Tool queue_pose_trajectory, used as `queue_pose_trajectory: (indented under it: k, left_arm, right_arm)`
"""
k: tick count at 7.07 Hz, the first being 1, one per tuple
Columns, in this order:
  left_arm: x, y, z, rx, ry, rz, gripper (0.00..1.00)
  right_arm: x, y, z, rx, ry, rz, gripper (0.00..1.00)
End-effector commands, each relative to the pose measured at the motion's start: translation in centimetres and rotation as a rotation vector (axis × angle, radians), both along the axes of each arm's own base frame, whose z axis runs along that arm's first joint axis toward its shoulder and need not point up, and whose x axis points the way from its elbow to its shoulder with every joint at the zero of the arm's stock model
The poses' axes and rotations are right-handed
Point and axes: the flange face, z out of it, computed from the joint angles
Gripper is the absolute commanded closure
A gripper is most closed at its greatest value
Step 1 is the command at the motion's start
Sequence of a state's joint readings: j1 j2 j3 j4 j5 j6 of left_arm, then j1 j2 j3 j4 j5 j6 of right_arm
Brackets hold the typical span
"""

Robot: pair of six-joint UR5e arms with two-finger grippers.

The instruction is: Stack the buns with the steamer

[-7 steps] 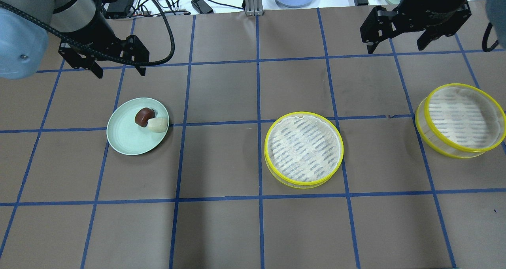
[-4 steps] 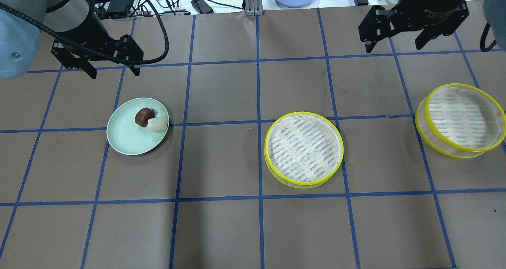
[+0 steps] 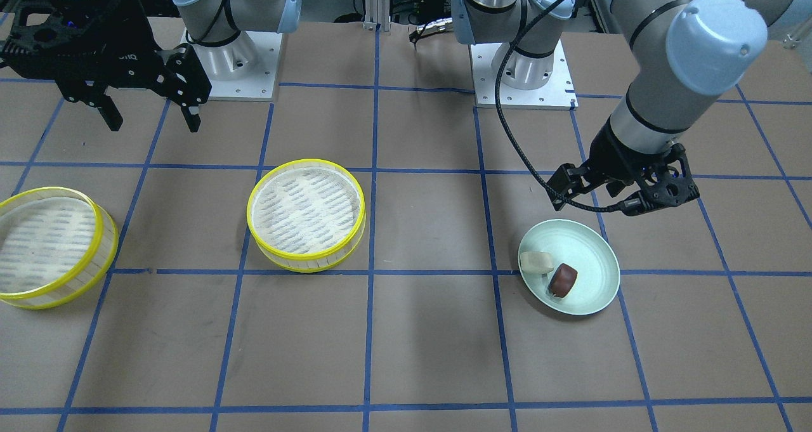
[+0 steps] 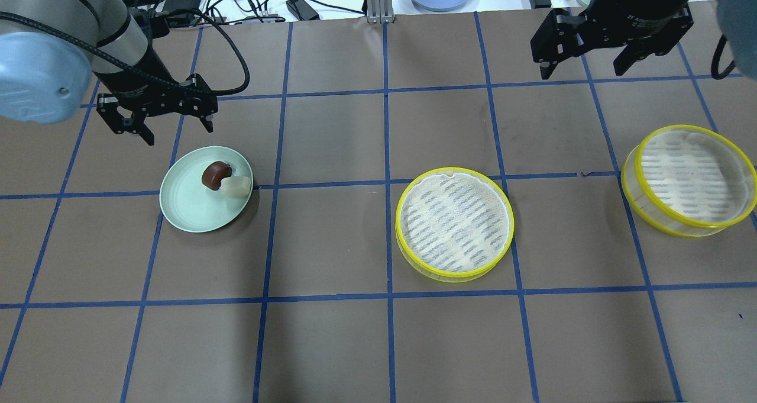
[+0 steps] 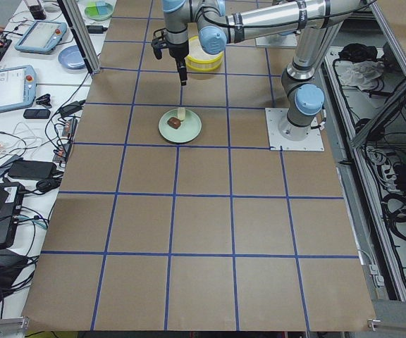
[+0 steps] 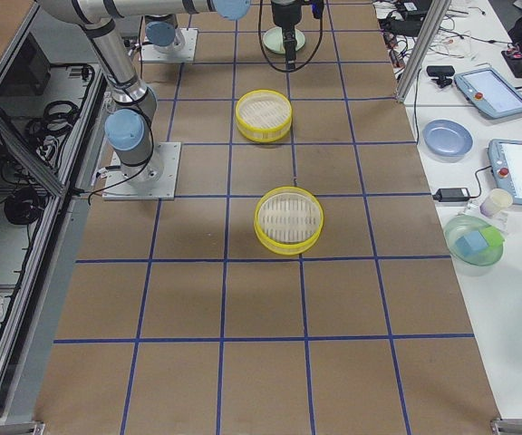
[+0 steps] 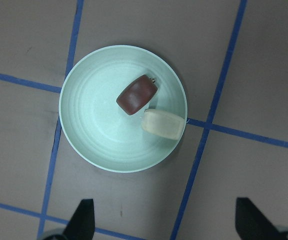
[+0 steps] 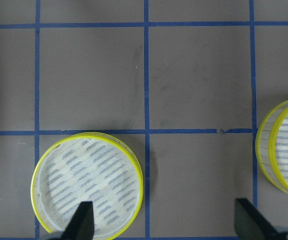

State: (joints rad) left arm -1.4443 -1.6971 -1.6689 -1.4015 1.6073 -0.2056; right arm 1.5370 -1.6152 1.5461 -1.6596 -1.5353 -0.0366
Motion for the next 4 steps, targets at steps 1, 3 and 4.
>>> queue_pose_trajectory:
  k: [1,3,4]
  left_arm:
    - [0.3,-1.8,-7.2,0.077,-0.014,0.258,0.00]
    - [0.5,-3.6,-11.5,0.089,-0.025,0.400,0.03]
    - [0.5,-4.4,-13.7,0.109,-0.005,0.418,0.04]
  right_arm:
    - [0.8,-1.1,-2.2,0.043,-0.088,0.023,0.00]
    - [-0.4,-2.2,-5.6,0.100,-0.043,0.081,0.01]
    - [-4.6,-4.0,-7.5,0.135,-0.026,0.058,0.01]
